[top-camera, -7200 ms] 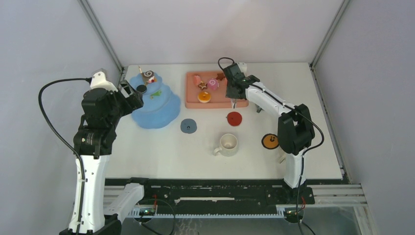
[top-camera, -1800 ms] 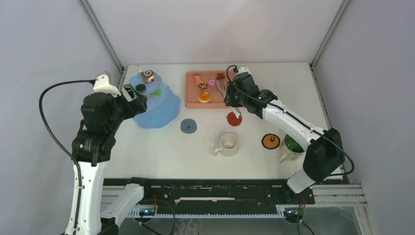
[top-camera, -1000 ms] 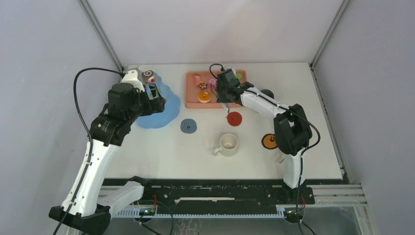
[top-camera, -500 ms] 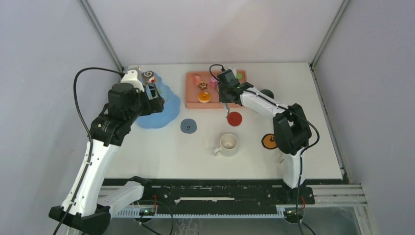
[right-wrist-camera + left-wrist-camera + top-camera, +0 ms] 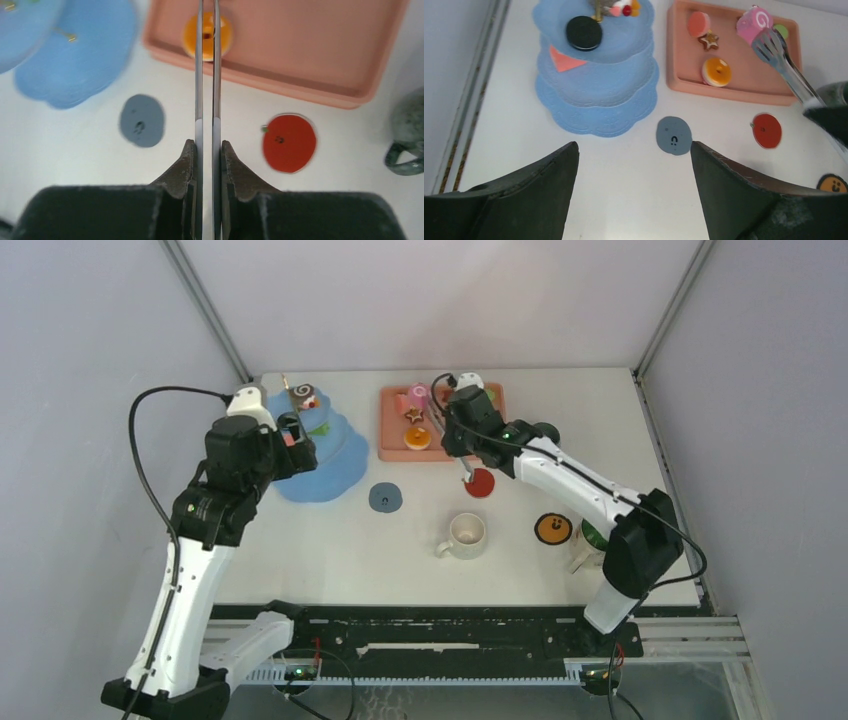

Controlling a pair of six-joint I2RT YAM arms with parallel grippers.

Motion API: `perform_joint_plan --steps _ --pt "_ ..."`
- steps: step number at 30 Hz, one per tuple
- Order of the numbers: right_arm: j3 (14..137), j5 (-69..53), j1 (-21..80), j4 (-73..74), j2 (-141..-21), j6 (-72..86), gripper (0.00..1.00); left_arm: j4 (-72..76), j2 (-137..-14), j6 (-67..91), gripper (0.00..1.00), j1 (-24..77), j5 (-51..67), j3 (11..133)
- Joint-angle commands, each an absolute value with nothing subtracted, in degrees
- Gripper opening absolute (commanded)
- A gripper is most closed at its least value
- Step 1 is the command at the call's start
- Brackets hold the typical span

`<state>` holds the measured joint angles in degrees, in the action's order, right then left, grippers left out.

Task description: Serve the afternoon tea

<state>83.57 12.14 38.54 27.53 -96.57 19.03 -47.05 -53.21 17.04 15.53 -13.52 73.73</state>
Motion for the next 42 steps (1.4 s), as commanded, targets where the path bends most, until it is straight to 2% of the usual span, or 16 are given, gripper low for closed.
perform_joint_plan --steps 1,13,18,42 --pt "85.4 10.5 45.7 25.3 -92.7 16.0 0.0 -47.2 -50.6 16.6 0.87 10.6 -13.7 76.8" --pt "98.0 6.2 57.7 27.6 -100.1 11.3 0.0 -47.4 -45.5 19.6 0.87 3.2 -11.7 75.9" --pt "104.5 5.4 58.7 31.0 -105.5 9.9 0.0 -47.1 -44.9 19.6 0.87 3.1 -11.5 75.3" --pt "115.6 6.3 59.3 33.2 -115.8 9.9 0.0 -46.3 -44.8 19.0 0.87 2.9 -11.0 74.9"
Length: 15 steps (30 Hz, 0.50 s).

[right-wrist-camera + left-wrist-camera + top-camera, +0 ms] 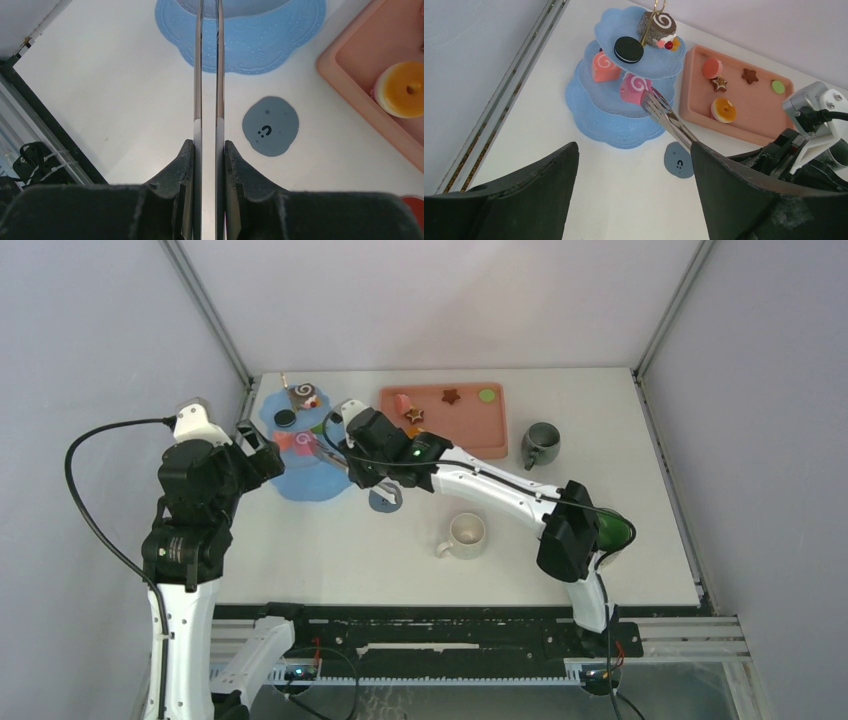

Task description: Serve the afternoon tea

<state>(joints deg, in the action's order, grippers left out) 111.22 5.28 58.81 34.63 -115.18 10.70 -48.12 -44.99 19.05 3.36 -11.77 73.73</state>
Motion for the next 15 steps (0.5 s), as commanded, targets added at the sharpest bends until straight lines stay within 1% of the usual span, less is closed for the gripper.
perform_joint_plan --steps 1,4,5,6,12,13,15 --pt "116.0 6.5 59.3 33.3 -116.2 9.9 0.0 -46.3 -44.8 19.0 0.87 2.9 -11.0 74.9" --pt "116.8 8.4 59.2 33.2 -117.1 10.2 0.02 -46.3 -44.8 18.9 0.87 2.9 -10.9 74.9" --pt "116.8 8.9 59.3 33.1 -117.2 10.2 0.04 -46.4 -44.8 18.9 0.87 2.9 -10.9 75.0" --pt "116.9 9.3 59.3 33.2 -117.4 10.2 0.07 -46.3 -44.8 18.9 0.87 2.9 -10.9 75.0" --pt "117.2 9.6 59.3 34.2 -117.4 9.9 0.36 -46.4 -45.0 19.0 0.87 2.9 -10.7 75.1" --pt "117.1 9.6 59.2 34.2 -117.2 10.0 0.39 -46.4 -45.0 19.0 0.87 2.8 -10.6 75.1" --pt "116.8 9.6 59.3 34.1 -116.6 10.0 0.43 -46.3 -45.0 19.2 0.87 2.9 -10.6 75.0"
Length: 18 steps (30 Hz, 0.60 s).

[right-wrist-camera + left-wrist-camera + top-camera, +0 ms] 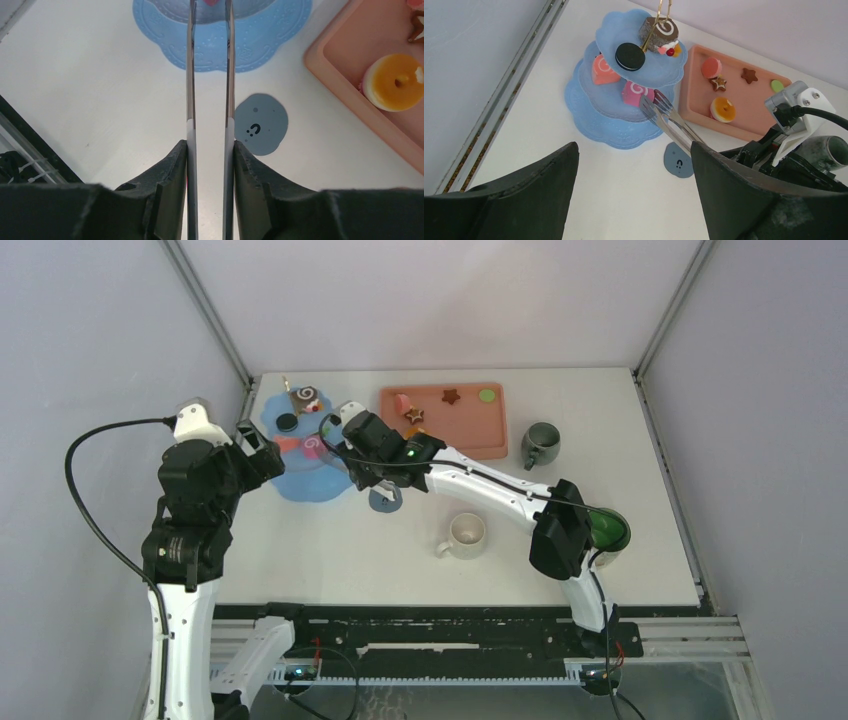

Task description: Serve the afternoon tea

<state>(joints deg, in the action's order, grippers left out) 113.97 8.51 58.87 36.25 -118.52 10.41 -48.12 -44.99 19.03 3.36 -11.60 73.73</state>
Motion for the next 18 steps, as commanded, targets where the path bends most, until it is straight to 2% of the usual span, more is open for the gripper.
perform_joint_plan --steps 1,11,18 --pt "116.5 9.7 59.3 34.0 -116.2 10.0 0.44 -46.3 -44.9 19.2 0.87 2.9 -10.5 75.1" --pt "109.4 11.3 59.2 30.2 -107.7 10.3 0.45 -46.3 -45.2 19.4 0.87 2.8 -10.3 75.3" --pt "95.3 13.3 54.3 27.9 -97.2 13.0 0.45 -46.4 -44.9 19.4 0.87 2.9 -10.4 75.3"
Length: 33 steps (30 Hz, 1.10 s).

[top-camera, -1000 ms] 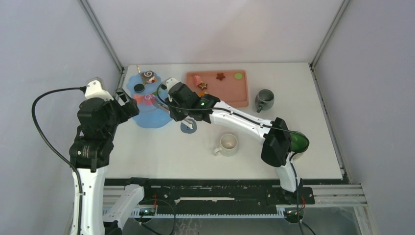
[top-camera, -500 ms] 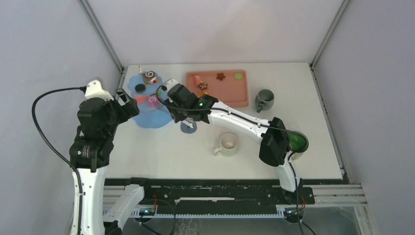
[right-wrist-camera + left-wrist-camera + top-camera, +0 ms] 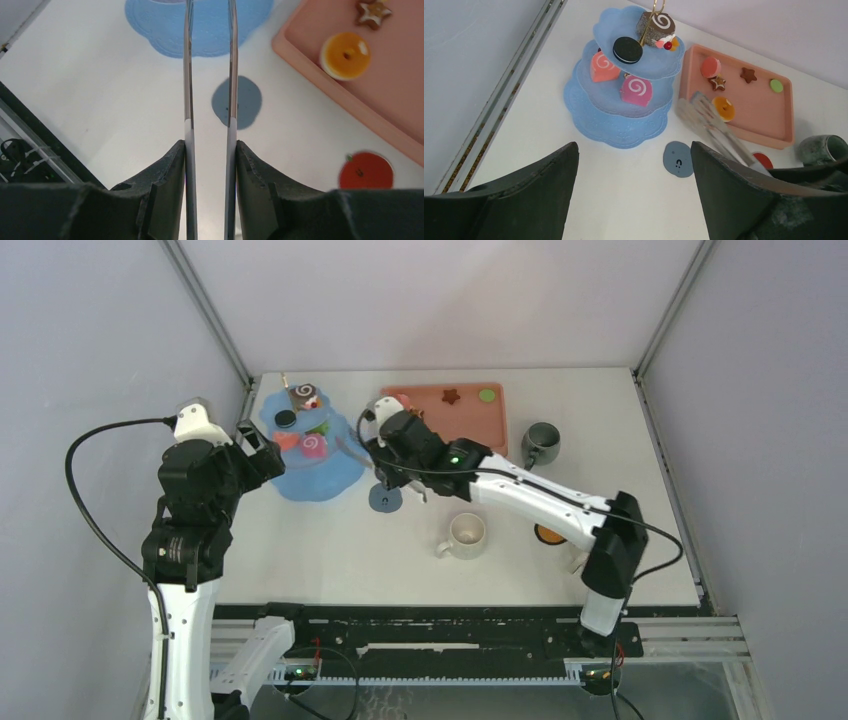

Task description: Serve the afternoon tea

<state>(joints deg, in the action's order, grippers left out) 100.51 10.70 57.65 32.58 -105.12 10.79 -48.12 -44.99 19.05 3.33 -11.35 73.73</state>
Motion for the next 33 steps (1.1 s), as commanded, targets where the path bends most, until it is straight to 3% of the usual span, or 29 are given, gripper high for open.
perform_joint_plan --steps 1,6,13,33 --pt "93.3 13.3 53.0 27.5 -95.8 13.9 0.45 -46.3 -44.8 19.5 0.87 2.9 -10.5 75.2" --pt "85.8 8.5 43.7 27.3 -92.7 17.5 0.47 -45.6 -45.0 19.9 0.87 2.9 -9.8 74.9" --pt "86.1 5.6 37.8 30.9 -96.8 14.8 0.49 -45.6 -45.2 20.0 0.87 2.8 -9.9 74.8" --pt "85.8 -3.0 33.6 30.6 -99.8 15.3 0.52 -44.7 -46.3 20.6 0.87 2.8 -9.3 74.4"
